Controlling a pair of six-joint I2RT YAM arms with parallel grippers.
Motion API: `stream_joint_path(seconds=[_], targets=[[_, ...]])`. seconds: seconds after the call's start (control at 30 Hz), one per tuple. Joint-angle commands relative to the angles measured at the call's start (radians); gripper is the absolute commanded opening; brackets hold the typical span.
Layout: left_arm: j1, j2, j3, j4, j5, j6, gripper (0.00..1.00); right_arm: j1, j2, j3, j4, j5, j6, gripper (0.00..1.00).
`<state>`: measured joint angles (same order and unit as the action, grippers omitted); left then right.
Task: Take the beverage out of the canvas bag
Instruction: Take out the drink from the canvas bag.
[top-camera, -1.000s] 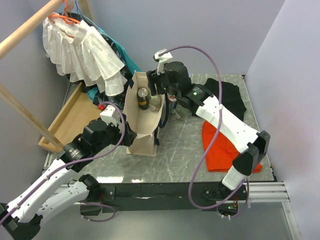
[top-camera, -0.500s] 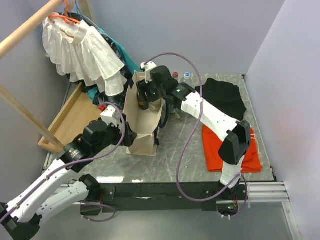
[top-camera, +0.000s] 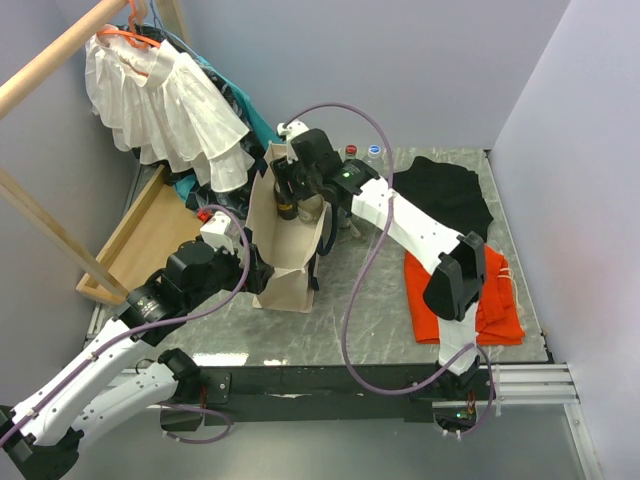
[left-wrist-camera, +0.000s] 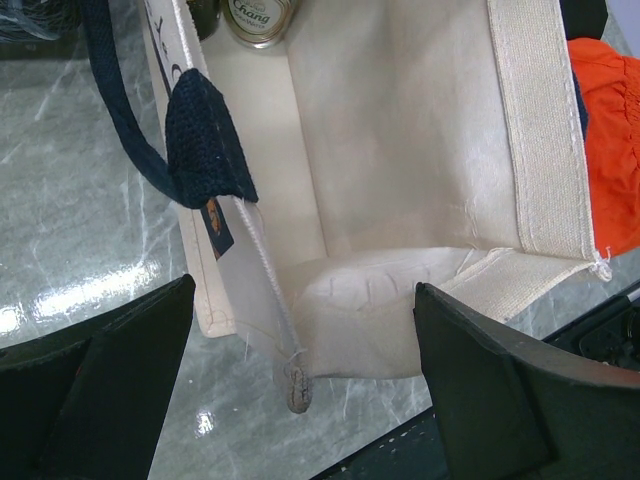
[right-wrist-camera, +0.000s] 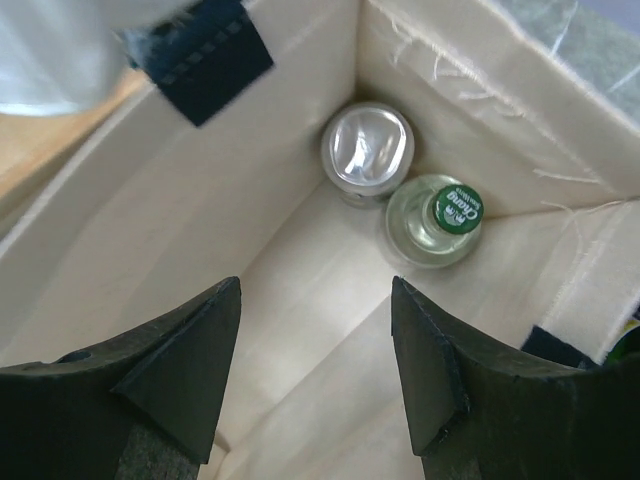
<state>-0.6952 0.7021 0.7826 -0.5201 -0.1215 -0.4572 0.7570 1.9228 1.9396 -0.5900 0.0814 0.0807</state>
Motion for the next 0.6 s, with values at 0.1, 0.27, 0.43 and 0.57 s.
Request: stream_joint_path(seconds=[0.1, 0.27, 0.43, 0.57], targets=[[-0.010, -0.007, 0.006, 0.005, 0.005, 0.002, 0.96, -0.001, 0.058, 0.064, -0.030, 0.099, 0.024, 0.68], [-0.013, -0.009, 0.004, 0.002, 0.000, 0.000, 0.96, -0.011, 0.053, 0.036, 0.016, 0.130, 0.031, 0.68], [-0.015, -0.009, 0.004, 0.002, -0.003, -0.001, 0.96, -0.039, 0.068, 0.044, 0.021, 0.155, 0.057, 0.68], [-0.015, -0.003, 0.006, 0.002, -0.003, 0.002, 0.96, -0.073, 0.068, 0.032, 0.030, 0.143, 0.093, 0.68]])
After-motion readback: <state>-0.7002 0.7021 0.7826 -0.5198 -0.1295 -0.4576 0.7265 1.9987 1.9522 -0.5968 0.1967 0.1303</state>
